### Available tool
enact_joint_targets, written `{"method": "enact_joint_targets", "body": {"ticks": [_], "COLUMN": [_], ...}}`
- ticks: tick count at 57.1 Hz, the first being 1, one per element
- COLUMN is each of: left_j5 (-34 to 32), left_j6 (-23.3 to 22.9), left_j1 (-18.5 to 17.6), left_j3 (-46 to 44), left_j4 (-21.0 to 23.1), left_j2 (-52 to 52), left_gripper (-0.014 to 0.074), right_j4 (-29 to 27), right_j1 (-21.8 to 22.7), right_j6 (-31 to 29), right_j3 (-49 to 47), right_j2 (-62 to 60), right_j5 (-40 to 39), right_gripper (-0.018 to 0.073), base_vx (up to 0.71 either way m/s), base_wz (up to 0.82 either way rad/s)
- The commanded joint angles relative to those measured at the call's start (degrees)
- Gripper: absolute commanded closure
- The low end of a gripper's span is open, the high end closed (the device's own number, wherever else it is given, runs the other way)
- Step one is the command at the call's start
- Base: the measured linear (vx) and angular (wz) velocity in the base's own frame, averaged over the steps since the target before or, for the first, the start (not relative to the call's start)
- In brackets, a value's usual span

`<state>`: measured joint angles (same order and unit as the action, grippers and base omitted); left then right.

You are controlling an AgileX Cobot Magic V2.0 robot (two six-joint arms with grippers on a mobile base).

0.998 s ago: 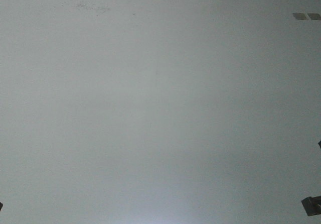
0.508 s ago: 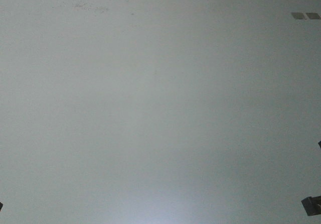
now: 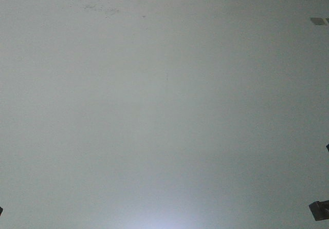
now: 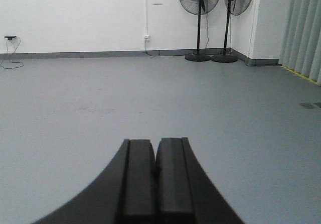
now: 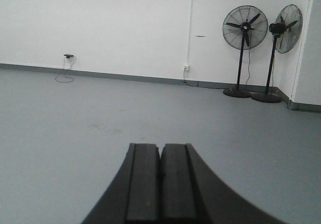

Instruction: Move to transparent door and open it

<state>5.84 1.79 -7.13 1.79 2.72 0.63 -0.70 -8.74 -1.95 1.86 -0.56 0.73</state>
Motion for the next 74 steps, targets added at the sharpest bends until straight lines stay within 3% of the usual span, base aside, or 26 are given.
{"method": "enact_joint_targets", "body": {"ticks": [1, 74], "left_j5": [-4.74, -4.74], "left_j6": [-0.14, -0.14], "left_j1": [-0.32, -0.32], "left_j3": [0.86, 0.86], "left_j4": [0.55, 0.55], "left_j2": [0.85, 0.85], "left_gripper": [0.0603, 0.0603], "right_j4": [0.12, 0.12], "right_j1": [0.24, 0.24], "right_j6": [0.0, 0.0], "right_j3": [0.1, 0.1], "right_j2": [-0.71, -0.71], "right_j5": [-4.77, -4.77], "right_gripper": [0.0568, 0.0568], "base_vx": [0.17, 0.32], "base_wz": [0.17, 0.16]}}
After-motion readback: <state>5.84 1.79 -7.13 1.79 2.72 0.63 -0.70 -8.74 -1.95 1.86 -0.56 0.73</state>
